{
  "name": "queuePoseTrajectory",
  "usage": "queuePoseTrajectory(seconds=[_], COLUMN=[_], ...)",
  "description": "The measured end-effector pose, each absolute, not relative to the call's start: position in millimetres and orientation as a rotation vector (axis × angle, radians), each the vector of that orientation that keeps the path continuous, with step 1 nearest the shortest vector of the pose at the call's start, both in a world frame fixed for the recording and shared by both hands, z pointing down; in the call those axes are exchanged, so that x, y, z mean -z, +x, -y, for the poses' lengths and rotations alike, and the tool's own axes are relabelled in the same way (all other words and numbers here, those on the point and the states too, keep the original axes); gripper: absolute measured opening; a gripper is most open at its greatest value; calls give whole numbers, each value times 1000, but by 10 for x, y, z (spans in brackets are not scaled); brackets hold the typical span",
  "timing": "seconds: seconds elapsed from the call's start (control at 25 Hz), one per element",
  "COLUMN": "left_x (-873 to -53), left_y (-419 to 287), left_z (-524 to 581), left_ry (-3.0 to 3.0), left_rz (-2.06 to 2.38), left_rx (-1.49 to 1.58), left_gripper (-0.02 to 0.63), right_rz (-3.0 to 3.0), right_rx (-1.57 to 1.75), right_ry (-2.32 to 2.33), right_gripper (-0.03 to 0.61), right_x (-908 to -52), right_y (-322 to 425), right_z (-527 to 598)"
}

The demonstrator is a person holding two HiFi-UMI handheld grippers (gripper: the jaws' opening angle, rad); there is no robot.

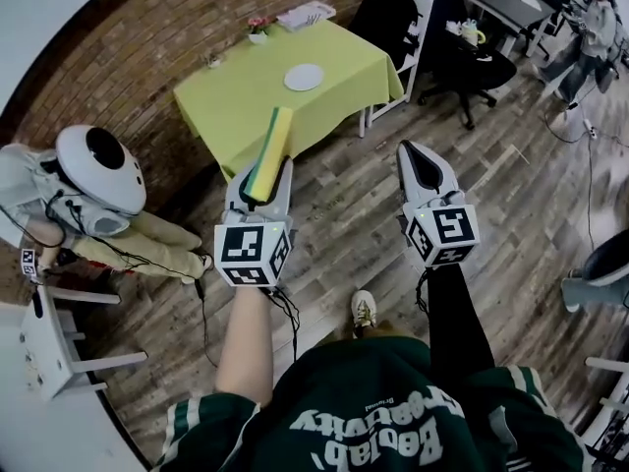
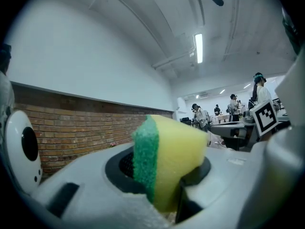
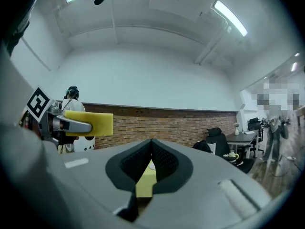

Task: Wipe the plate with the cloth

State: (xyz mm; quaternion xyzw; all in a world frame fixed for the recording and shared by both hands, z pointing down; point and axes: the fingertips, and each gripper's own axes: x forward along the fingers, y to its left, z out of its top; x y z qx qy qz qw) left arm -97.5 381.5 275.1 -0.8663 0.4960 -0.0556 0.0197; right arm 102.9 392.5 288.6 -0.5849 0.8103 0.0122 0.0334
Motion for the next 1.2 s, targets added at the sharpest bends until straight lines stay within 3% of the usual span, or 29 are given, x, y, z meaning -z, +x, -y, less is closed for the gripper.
queuePoseTrajectory(seconds=[0.4,1.2], left_x=[-2836,-2920], left_y=[-603,-945], left_z=[-3279,-1414], left_ry=[-2656,-2653], left_rz=[-1546,-1587], left_rx=[207,155], left_gripper=[132,133], right_rz=[-2515,-2589], right_rx=[4,-45], right_ry=[-1744,-1749], right_gripper=[14,14], right_x=[-3038,-3052], right_y=[1326,1021], right_z=[-3307,-1484])
